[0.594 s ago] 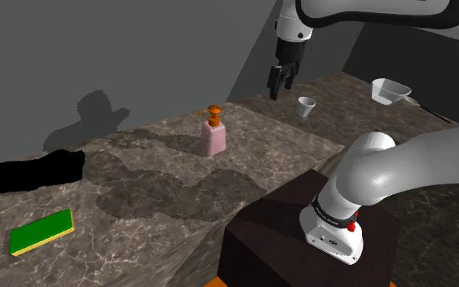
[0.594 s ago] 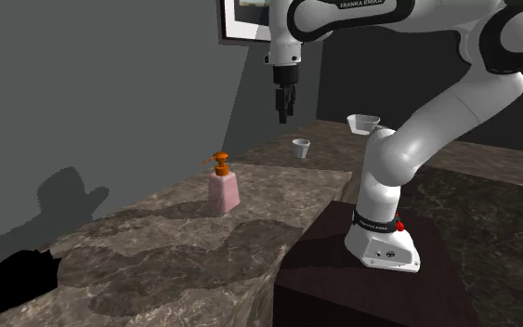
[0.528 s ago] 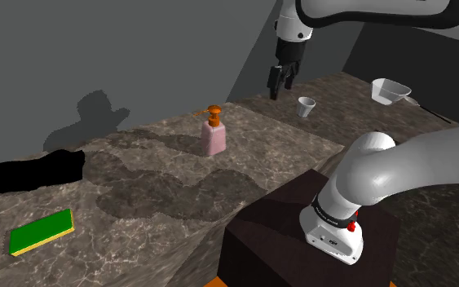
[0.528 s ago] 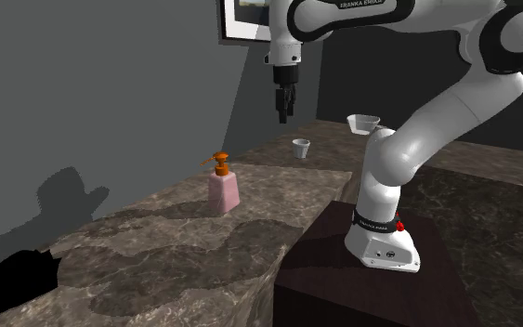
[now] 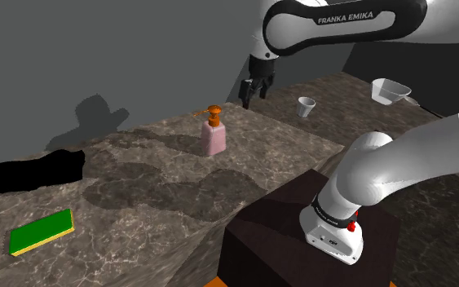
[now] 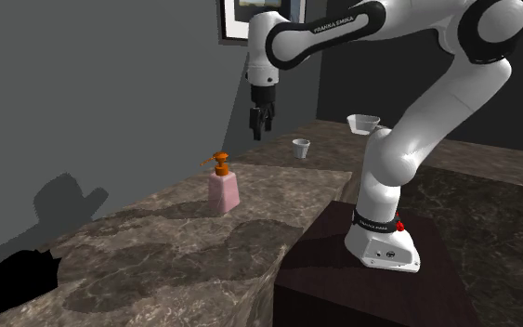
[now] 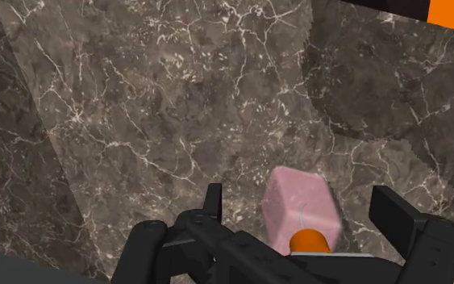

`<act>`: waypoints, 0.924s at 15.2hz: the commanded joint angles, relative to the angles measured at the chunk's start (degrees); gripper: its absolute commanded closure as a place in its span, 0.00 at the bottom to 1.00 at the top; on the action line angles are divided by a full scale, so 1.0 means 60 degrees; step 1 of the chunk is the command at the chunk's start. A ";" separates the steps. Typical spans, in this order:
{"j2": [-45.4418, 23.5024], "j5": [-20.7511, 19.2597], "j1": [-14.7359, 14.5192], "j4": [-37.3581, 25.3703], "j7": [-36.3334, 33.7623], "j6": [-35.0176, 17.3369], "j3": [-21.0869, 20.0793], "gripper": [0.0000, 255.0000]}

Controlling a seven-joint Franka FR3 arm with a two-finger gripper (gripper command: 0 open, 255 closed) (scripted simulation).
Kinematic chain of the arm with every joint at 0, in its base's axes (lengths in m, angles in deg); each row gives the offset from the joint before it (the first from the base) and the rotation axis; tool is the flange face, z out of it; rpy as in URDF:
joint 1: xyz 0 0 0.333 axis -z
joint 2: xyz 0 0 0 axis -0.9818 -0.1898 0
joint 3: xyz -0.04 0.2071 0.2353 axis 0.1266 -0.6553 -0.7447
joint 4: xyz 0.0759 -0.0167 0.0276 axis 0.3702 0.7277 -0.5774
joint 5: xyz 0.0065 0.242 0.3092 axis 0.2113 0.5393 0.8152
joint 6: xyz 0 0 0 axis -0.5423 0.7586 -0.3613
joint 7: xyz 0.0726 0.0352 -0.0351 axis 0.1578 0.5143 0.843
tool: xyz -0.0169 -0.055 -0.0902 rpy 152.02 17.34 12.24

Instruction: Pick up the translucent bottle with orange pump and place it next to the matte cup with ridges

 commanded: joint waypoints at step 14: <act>-0.3584 -0.0462 0.0101 -0.0806 -0.2144 -0.3974 -0.0962 0.00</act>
